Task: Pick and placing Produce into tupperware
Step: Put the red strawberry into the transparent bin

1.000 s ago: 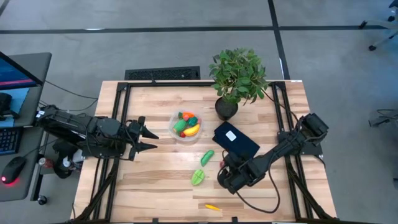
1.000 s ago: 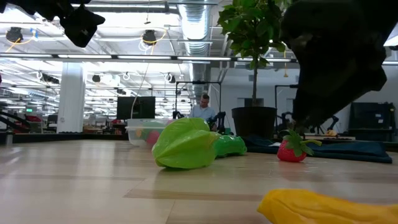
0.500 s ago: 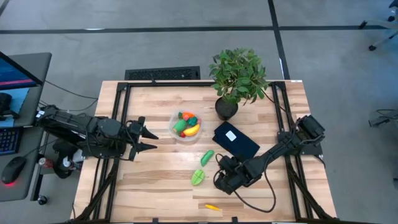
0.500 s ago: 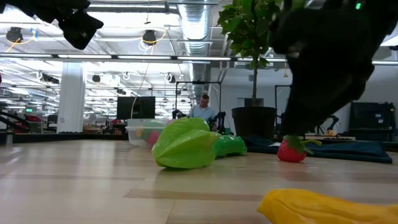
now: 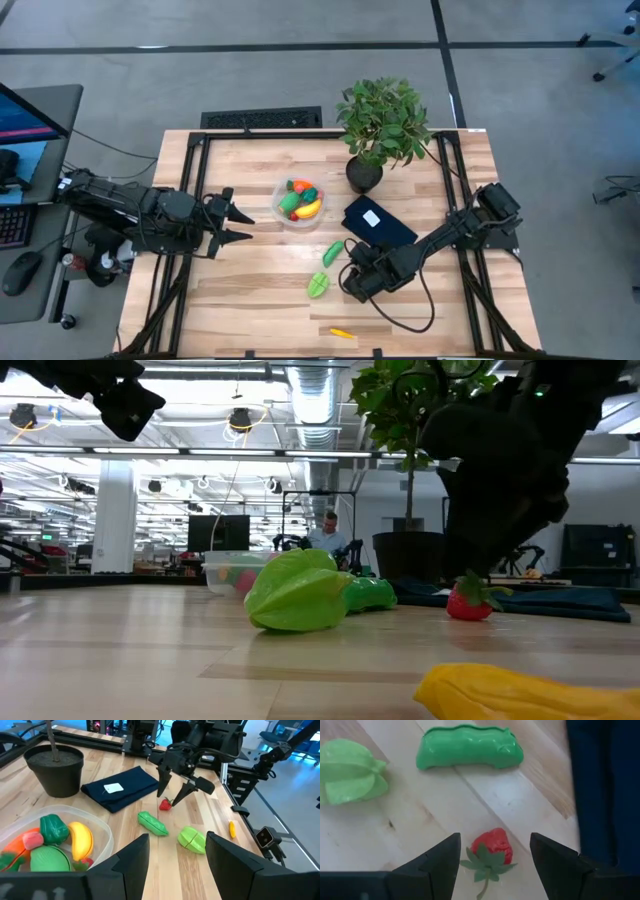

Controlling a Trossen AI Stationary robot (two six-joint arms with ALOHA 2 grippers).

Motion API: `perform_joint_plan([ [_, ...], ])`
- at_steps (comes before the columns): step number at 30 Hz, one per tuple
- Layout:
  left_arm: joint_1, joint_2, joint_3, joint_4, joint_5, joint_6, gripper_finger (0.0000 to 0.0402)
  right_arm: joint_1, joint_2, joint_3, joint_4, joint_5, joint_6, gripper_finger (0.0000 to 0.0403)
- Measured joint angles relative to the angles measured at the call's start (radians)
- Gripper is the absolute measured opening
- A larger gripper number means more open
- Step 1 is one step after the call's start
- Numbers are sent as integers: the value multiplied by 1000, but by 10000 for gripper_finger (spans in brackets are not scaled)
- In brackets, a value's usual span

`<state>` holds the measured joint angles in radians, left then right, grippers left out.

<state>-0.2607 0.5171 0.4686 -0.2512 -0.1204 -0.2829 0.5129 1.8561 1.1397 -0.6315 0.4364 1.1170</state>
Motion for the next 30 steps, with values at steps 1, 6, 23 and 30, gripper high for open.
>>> perform_joint_plan([
  [1, 0, 0, 0, 0, 0, 0, 183, 0, 0, 0, -5, -5, -1, 232],
  [6, 0, 0, 0, -5, 0, 0, 183, 0, 0, 0, -25, -22, -17, 232],
  [23, 0, 0, 0, -5, -5, 10, 183, -7, -1, -70, 43, -47, 9, 232],
  [30, 0, 0, 0, -5, -9, 9, 183, -18, -1, -69, 47, -44, 3, 232],
])
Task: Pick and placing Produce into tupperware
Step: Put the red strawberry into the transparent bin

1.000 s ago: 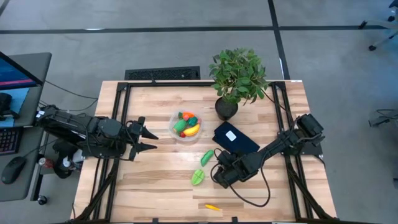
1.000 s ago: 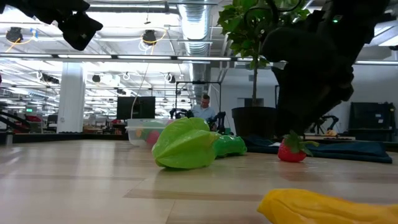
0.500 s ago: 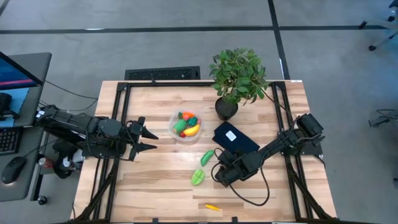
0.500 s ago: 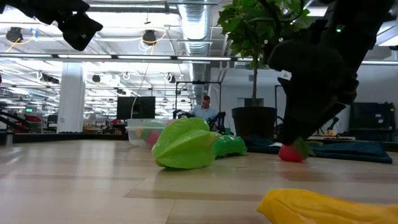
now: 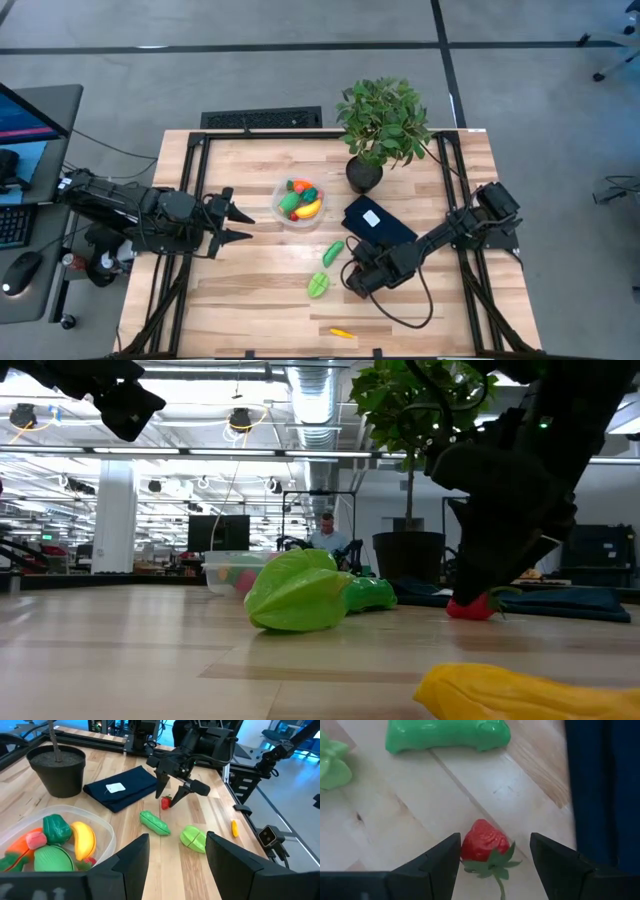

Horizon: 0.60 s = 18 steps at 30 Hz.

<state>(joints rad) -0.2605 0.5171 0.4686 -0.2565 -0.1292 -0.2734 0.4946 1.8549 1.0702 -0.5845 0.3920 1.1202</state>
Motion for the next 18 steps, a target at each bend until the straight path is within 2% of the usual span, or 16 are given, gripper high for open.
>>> perform_joint_plan([
  [18, 0, 0, 0, 0, -9, -1, 183, -8, 0, -13, 23, -2, 5, 226],
])
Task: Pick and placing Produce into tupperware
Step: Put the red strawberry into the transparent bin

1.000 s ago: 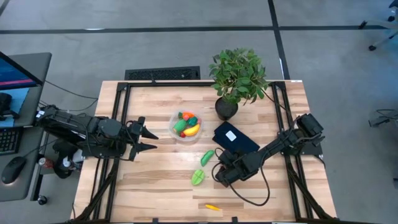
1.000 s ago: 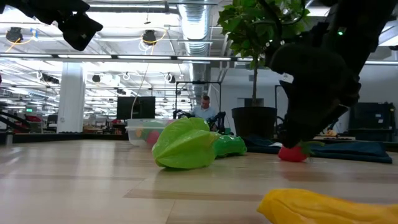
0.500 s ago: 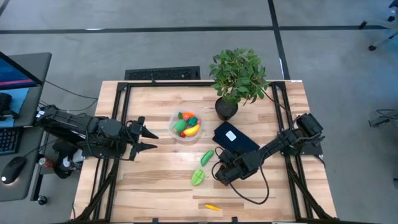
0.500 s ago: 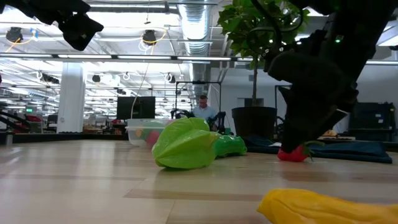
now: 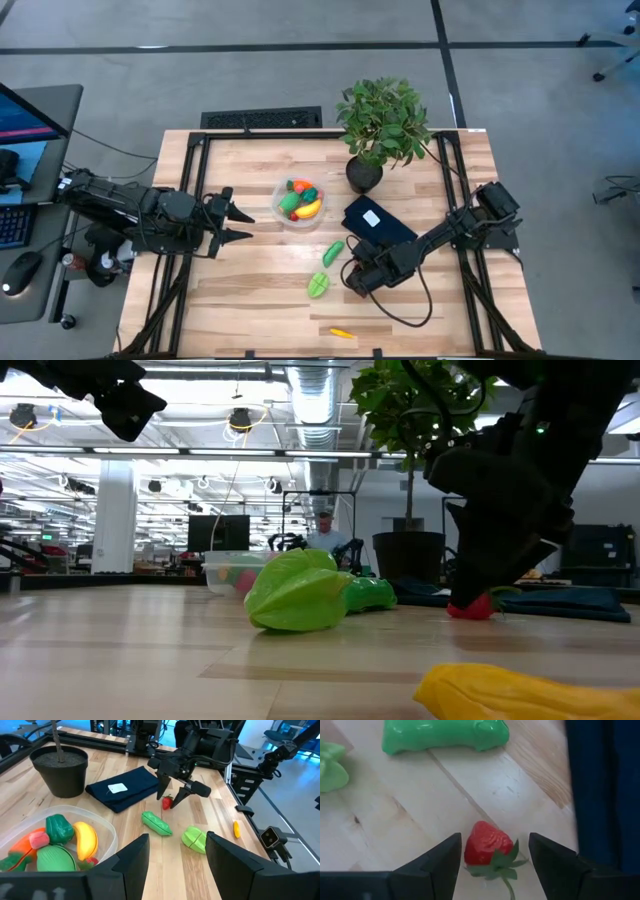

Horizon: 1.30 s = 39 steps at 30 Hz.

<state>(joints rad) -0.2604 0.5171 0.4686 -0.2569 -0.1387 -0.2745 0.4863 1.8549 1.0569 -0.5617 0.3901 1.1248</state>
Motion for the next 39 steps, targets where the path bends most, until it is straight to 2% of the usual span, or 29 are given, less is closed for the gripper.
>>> perform_joint_plan([
  [18, 0, 0, 0, -19, -9, 2, 183, -6, 0, 0, 2, 3, -8, 138],
  [31, 0, 0, 0, -19, -27, 2, 183, 12, 0, 0, -20, -15, -10, 171],
  [39, 0, 0, 0, -19, -27, 2, 183, 22, 0, 0, -47, -27, -8, 160],
])
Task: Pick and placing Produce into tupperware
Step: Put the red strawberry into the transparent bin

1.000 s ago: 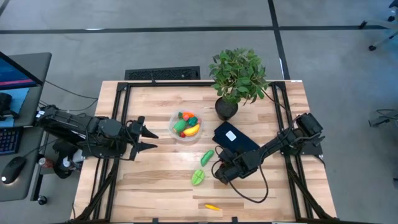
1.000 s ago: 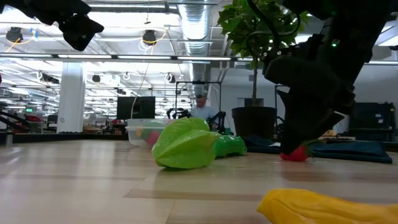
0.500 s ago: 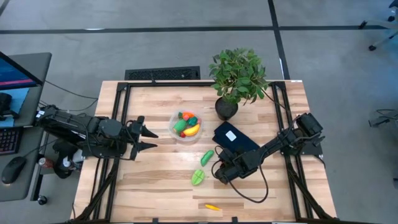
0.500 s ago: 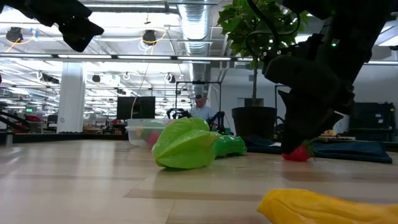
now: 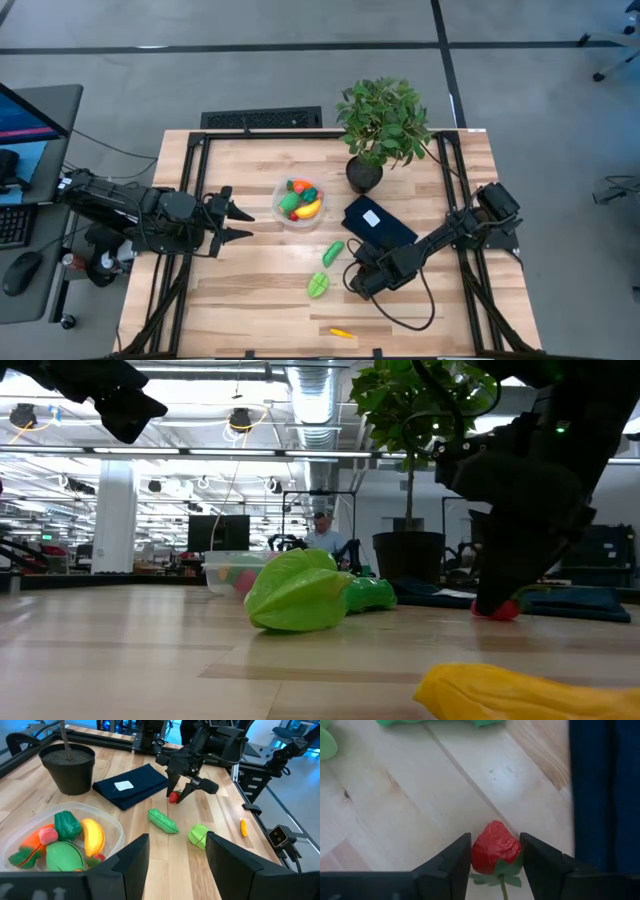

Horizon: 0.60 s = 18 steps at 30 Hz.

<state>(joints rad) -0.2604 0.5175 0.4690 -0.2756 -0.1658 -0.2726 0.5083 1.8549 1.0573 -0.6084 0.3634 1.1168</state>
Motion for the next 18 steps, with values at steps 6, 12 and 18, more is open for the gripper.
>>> perform_joint_plan([
  [6, 0, 0, 0, 0, -2, 0, 183, 0, 0, 0, 4, 0, 0, 139],
  [12, 0, 0, 0, 0, -4, 0, 183, 0, 0, 0, 7, 0, 0, 145],
  [18, 0, 0, 0, 0, -4, 0, 183, 0, 0, 0, 22, 1, 17, 146],
])
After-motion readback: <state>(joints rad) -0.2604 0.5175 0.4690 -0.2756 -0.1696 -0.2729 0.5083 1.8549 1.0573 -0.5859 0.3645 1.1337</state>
